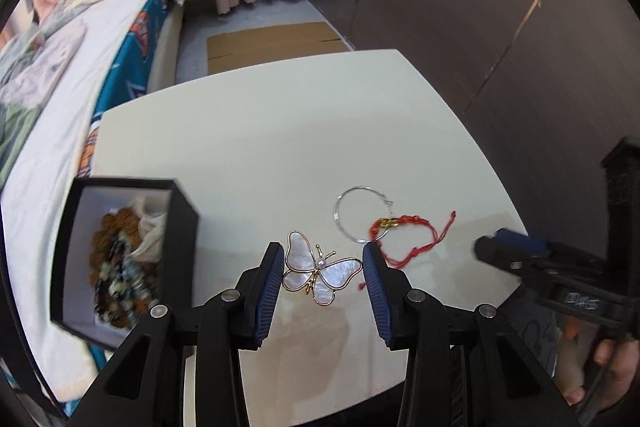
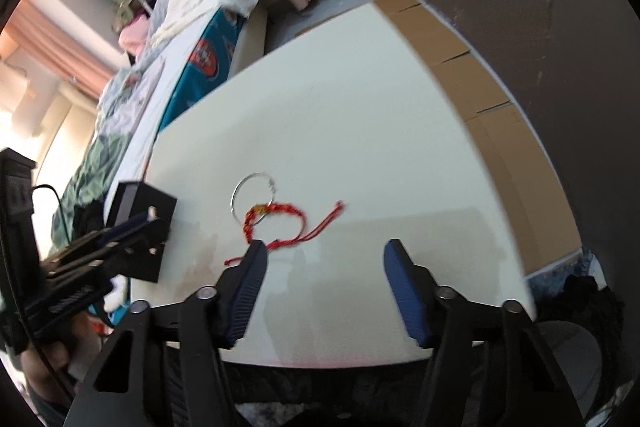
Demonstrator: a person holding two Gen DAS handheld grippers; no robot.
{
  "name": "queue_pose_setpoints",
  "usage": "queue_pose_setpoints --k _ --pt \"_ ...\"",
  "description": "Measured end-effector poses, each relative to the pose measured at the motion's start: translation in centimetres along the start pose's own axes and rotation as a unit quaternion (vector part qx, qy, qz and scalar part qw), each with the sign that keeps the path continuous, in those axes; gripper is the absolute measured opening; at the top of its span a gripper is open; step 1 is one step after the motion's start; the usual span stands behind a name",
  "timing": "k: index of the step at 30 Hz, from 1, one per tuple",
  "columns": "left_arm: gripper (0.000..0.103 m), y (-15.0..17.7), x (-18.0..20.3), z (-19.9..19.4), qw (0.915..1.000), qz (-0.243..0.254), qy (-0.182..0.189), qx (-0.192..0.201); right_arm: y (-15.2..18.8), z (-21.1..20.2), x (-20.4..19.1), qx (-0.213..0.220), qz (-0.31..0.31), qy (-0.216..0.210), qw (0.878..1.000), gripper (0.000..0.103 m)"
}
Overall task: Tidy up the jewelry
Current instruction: 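Carry the butterfly pendant to the box with the left tool while the right tool grasps the red string bracelet, then release the butterfly in the box with the left tool while the right tool carries the red string over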
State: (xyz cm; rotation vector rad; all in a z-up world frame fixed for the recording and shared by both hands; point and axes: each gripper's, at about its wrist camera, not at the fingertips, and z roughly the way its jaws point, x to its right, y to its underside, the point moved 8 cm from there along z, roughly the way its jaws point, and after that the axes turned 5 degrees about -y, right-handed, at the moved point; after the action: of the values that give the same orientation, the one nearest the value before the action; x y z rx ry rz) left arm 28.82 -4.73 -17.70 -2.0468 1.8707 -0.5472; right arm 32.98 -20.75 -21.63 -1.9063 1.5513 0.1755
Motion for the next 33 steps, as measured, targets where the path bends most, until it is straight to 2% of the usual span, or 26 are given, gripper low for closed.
queue_pose_setpoints --k 6,9,12,13,14,15,16,19,25,31,33 --pt "0.042 0.4 -2.6 -1.8 0.9997 -0.018 -0.009 0.014 0.4 2.9 -1.4 -0.024 -0.020 0.021 0.999 0.048" --pt "0.042 0.2 -4.2 -2.9 0.9992 -0.030 -0.015 0.023 -0.1 3.7 -1.6 -0.020 -0.023 0.041 0.999 0.045" --pt "0.042 0.1 -5.9 -3.8 0.9984 -0.043 -0.019 0.032 -0.8 4.4 -2.1 -0.016 -0.035 0.070 0.997 0.039" --pt "0.042 0.0 -6.2 -4.0 0.9982 -0.046 -0.020 0.034 -0.9 4.6 -2.3 -0.017 -0.042 0.080 0.996 0.029" --pt "0.042 0.0 -6.8 -4.3 0.9978 -0.051 -0.021 0.036 -0.9 4.7 -2.3 -0.018 -0.049 0.092 0.994 0.016" --pt "0.042 0.0 -7.1 -4.5 0.9976 -0.054 -0.021 0.038 -1.0 4.8 -2.4 -0.019 -0.059 0.109 0.992 0.007" --pt "0.042 0.0 -7.6 -4.9 0.9973 -0.058 -0.020 0.041 -1.1 4.9 -2.4 -0.016 -0.059 0.114 0.992 0.004" --pt "0.042 -0.3 -9.5 -6.1 0.9956 -0.075 -0.019 0.053 -1.3 4.6 -2.4 -0.016 -0.049 0.099 0.994 0.003" --pt "0.042 -0.8 -12.8 -8.1 0.9909 -0.110 -0.019 0.076 -2.3 1.6 -4.6 0.021 -0.058 0.054 0.997 0.003" --pt "0.043 -0.9 -13.5 -7.8 0.9882 -0.130 0.000 0.081 -3.4 -1.3 -8.3 0.051 -0.081 0.025 0.995 0.003" --pt "0.044 -0.8 -13.7 -7.2 0.9868 -0.145 0.014 0.071 -3.7 -1.9 -9.8 0.057 -0.090 0.017 0.994 0.003"
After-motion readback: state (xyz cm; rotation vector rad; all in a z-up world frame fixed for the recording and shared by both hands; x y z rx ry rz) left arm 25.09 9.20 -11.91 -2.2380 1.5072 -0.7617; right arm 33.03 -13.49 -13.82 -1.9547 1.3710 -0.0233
